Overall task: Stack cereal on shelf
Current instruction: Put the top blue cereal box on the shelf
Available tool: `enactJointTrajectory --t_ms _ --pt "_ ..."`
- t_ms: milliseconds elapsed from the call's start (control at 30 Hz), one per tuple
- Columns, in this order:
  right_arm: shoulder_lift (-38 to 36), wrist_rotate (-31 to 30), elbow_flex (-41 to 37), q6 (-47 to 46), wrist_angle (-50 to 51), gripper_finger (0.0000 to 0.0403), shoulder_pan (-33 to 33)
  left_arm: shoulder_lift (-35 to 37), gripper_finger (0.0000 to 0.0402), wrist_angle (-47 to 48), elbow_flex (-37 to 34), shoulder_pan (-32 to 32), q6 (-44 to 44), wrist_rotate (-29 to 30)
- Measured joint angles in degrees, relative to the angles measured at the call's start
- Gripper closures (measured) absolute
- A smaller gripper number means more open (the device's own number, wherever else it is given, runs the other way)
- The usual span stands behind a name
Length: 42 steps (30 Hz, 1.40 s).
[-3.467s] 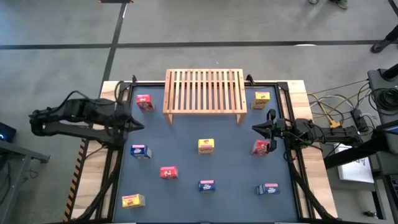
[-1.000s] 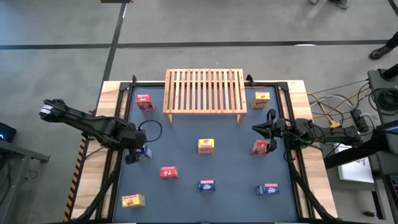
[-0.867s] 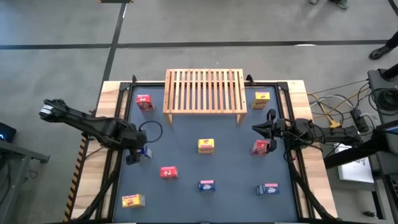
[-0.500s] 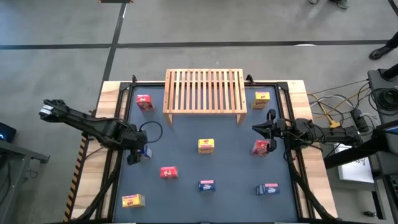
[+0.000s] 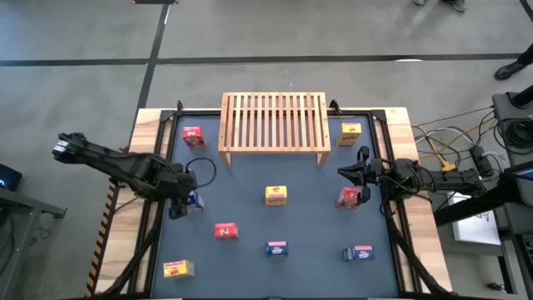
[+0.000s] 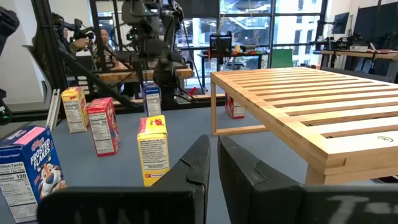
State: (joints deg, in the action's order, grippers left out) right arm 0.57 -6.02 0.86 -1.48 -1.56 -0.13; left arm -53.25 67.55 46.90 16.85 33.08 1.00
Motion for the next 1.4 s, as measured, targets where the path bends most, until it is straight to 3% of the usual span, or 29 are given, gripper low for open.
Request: enactJointTrajectory --t_ms 467,967,1400 --pt "0.0 0.0 0.0 0.0 0.0 0.038 0.0 -0.1 0.0235 0.8 2.7 0.0 0.5 0.0" --pt "0.0 0.0 0.0 0.0 0.0 0.038 0.0 -0.2 0.0235 -3.6 -3.6 0.0 1.1 3.9" --pt "0.0 0.0 0.0 0.0 0.0 0.038 0.0 -3.5 0.0188 -5.9 -7.0 0.0 0.5 2.3"
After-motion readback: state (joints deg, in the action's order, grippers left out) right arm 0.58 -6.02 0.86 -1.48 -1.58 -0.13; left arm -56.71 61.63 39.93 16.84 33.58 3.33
